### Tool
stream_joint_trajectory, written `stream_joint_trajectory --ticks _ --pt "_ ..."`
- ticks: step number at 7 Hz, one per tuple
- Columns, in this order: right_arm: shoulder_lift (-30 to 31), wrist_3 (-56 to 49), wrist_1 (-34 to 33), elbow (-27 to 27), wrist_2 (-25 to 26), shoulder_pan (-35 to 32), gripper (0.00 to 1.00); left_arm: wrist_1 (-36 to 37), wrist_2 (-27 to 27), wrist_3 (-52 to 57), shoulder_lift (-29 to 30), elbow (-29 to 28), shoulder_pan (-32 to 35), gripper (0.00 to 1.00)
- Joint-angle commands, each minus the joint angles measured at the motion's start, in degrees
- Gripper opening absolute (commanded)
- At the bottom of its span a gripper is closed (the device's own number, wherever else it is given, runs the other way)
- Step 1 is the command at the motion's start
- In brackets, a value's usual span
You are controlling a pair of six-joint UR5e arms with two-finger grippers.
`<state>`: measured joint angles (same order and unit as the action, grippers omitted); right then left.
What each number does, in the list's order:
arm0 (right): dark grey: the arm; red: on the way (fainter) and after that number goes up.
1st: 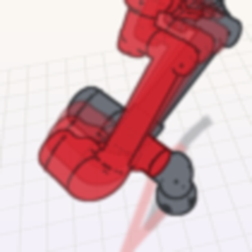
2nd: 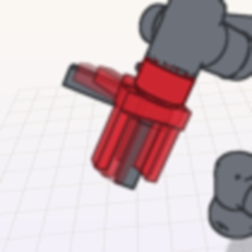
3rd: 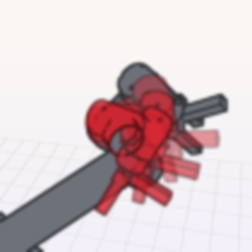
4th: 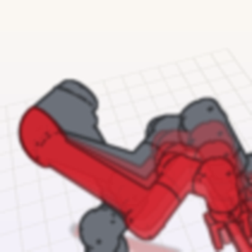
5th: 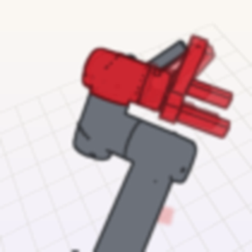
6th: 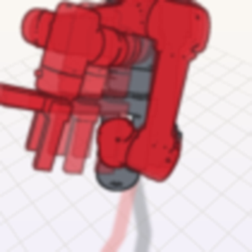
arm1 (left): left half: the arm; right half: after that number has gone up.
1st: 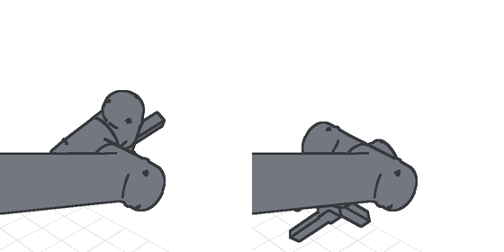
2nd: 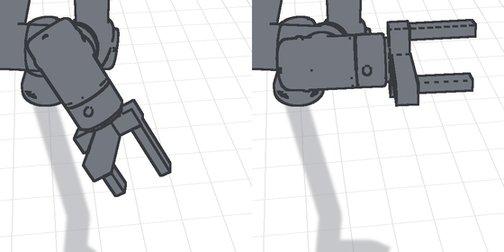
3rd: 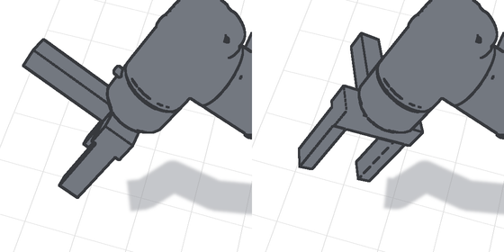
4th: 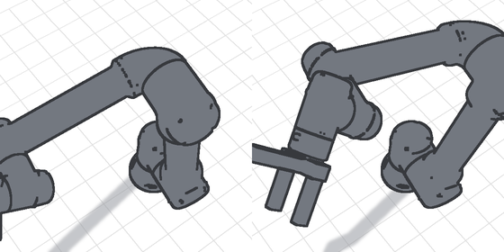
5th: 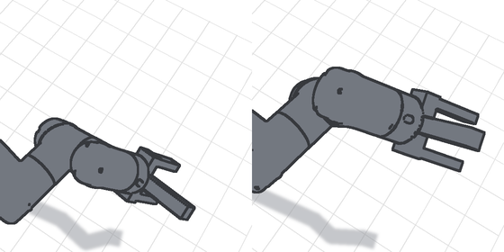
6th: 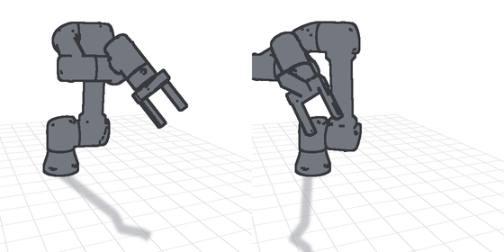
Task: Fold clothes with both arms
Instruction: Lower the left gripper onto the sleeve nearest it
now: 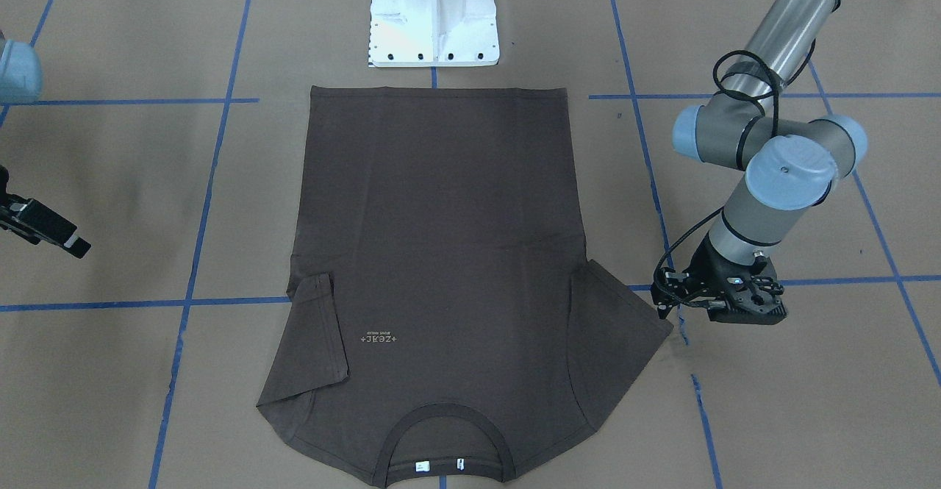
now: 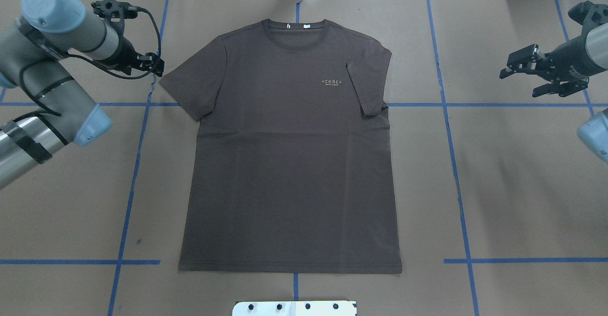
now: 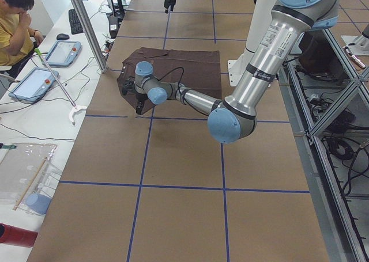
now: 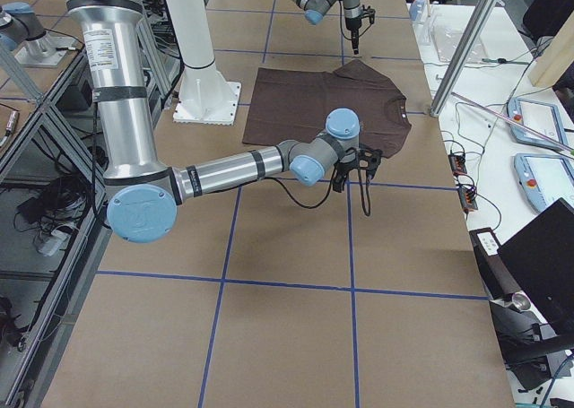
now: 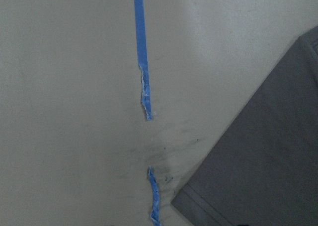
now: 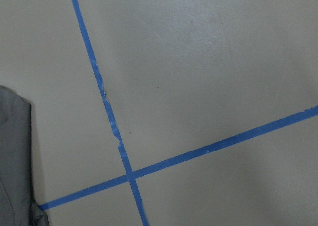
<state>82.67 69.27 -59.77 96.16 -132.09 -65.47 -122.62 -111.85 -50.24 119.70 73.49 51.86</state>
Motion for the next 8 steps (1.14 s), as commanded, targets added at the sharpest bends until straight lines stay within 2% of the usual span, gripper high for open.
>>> stream_joint_trajectory --ticks 1,3,8 --pt "0.04 -0.01 0.0 -0.01 0.17 -0.01 1.0 -2.89 0.93 -2.14 1.33 -3.53 -0.97 0.71" --pt "0.04 -0.01 0.0 -0.01 0.34 0.08 1.0 -2.89 0.93 -2.15 1.41 -3.62 -1.5 0.6" --pt "-0.05 -0.01 0.0 -0.19 0.43 0.08 1.0 -3.06 0.93 -2.15 3.0 -5.81 -2.11 0.57"
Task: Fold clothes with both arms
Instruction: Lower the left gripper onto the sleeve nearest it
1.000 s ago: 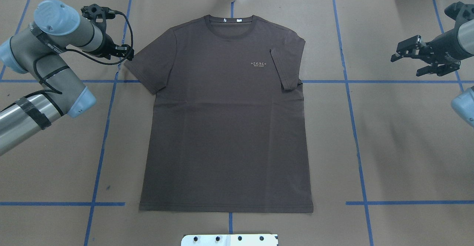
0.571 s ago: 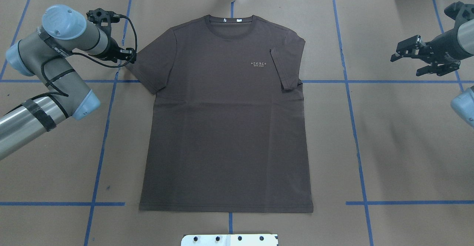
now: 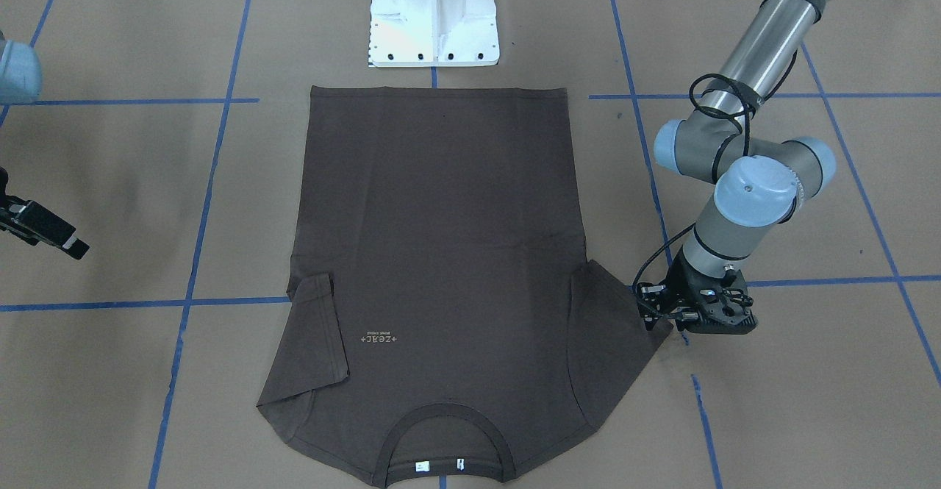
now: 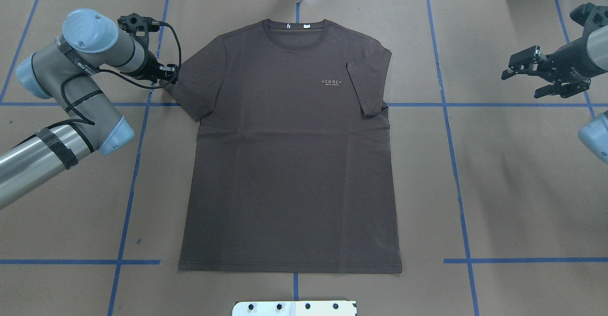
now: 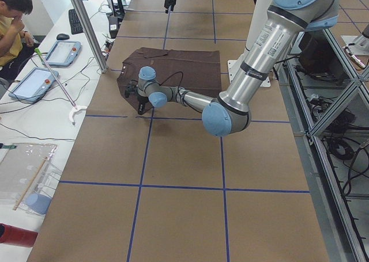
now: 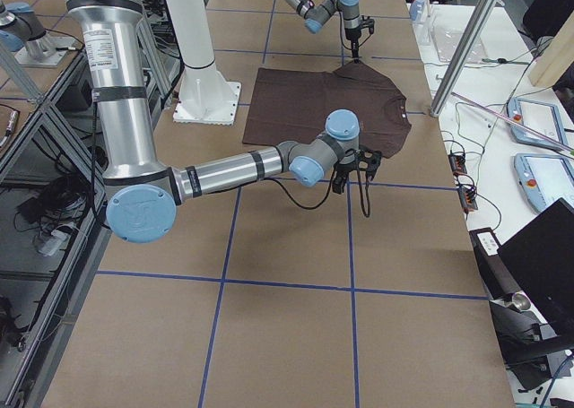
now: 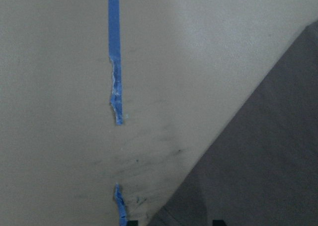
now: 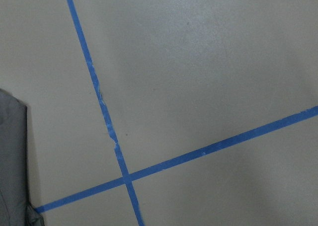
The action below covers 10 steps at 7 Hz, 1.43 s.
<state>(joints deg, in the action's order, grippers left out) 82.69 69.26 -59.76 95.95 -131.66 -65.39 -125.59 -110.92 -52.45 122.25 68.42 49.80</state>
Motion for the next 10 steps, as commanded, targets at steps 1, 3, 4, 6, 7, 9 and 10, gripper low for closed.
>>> stream_joint_trajectory --ticks 1,3,4,6,7,9,10 --pt "-0.16 0.09 0.0 0.03 0.0 0.0 1.0 -0.44 0.0 0.07 0.45 -1.44 -0.05 0.55" --pt "-0.25 0.09 0.0 0.03 0.0 0.0 1.0 -0.71 0.0 0.07 0.45 -1.45 -0.05 0.41" --pt "-0.25 0.09 0.0 0.03 0.0 0.0 1.0 -0.62 0.0 -0.1 0.45 -1.45 -0.05 0.18" --pt "-0.25 0.09 0.0 0.03 0.09 0.0 1.0 0.25 -0.7 -0.11 2.02 -0.75 -0.05 0.0" --pt "-0.16 0.09 0.0 0.11 0.09 0.0 1.0 0.43 -2.44 -0.28 3.16 -0.66 -0.05 0.0" --pt "-0.07 0.18 0.09 0.38 0.18 0.0 1.0 0.26 -4.31 -7.43 5.87 0.13 -0.23 0.0" --pt "-0.16 0.18 0.09 0.38 0.18 0.09 1.0 0.34 -4.22 -11.23 8.16 -0.3 -1.79 0.0"
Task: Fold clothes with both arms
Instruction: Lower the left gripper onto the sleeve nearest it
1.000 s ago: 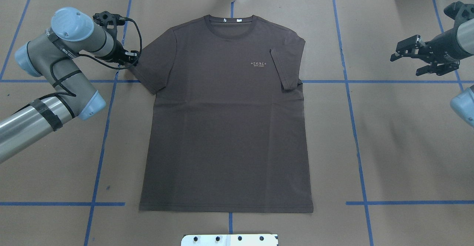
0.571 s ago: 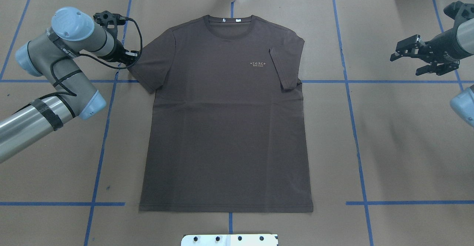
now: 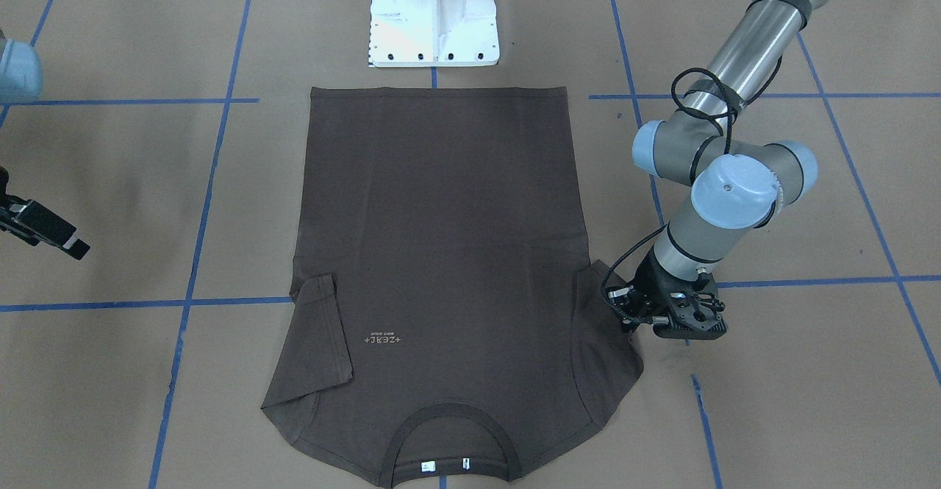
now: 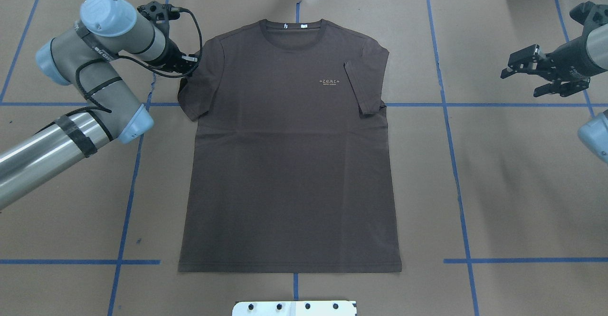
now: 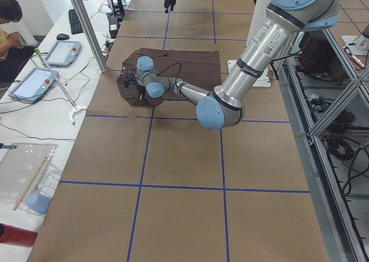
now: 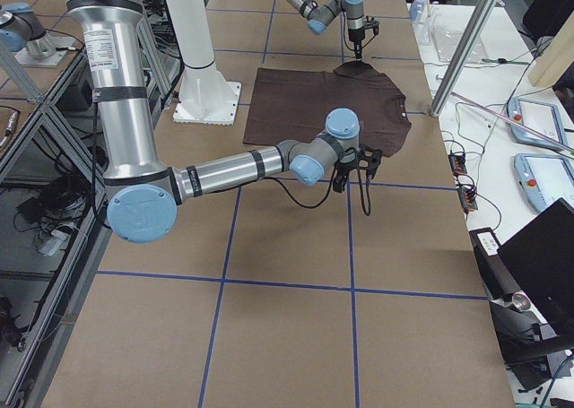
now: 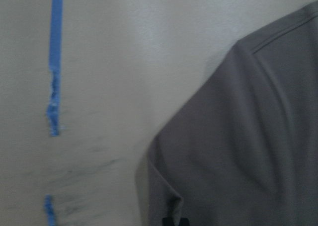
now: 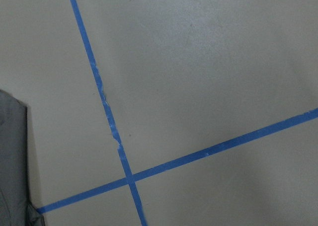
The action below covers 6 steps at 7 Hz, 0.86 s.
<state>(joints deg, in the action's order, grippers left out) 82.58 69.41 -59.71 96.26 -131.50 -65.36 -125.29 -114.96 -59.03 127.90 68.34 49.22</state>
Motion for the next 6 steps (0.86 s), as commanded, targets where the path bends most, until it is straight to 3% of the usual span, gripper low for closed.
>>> stream_joint_trajectory --ticks 1,4,6 --pt "-0.14 0.11 0.03 0.07 0.01 0.06 1.0 0.05 0.26 -7.48 5.92 -4.14 -2.8 0.0" --pt "-0.4 0.38 0.03 0.16 0.01 0.06 1.0 -0.22 0.35 -9.34 10.51 -9.95 -2.99 0.0" --pt "-0.58 0.82 0.03 0.16 0.01 0.32 1.0 -0.83 3.4 -9.44 10.96 -11.29 -2.99 0.0"
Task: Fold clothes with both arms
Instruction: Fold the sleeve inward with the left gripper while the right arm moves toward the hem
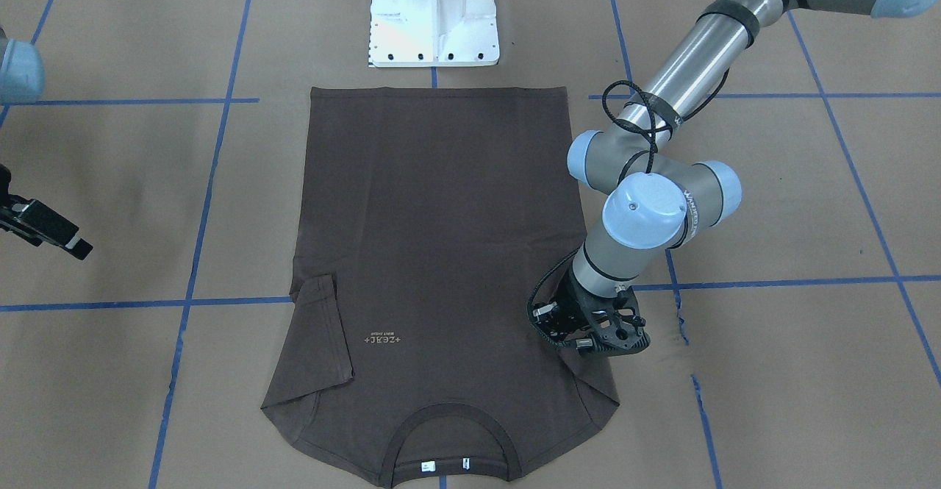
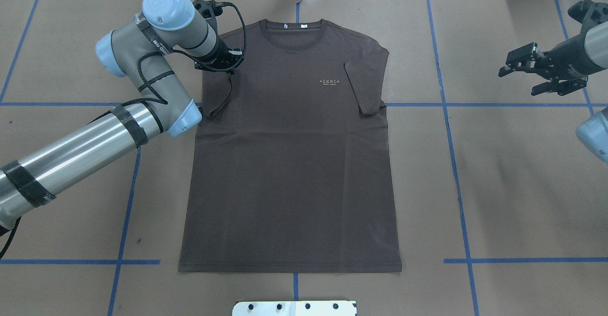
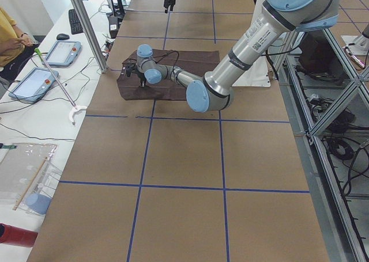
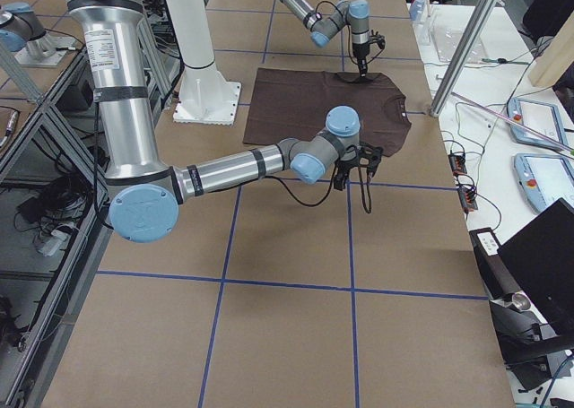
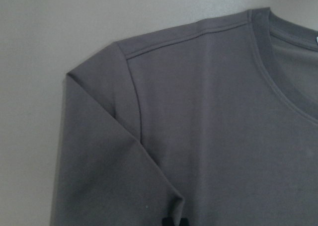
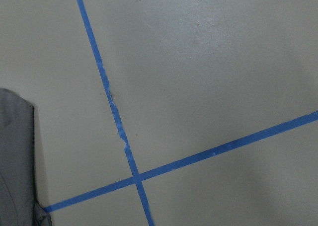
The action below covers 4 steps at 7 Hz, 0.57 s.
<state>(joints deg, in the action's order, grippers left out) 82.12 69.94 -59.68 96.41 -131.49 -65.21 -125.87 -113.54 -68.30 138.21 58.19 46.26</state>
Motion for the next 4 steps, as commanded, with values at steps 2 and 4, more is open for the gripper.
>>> stream_joint_trajectory --ticks 2,4 --pt "-0.12 0.63 0.0 -0.08 0.36 1.21 1.0 -0.26 2.0 0.0 0.31 -0.62 0.06 0.51" --pt "-0.12 3.42 0.0 3.4 1.94 5.42 1.0 0.44 1.83 -0.26 -4.04 6.88 0.14 0.62"
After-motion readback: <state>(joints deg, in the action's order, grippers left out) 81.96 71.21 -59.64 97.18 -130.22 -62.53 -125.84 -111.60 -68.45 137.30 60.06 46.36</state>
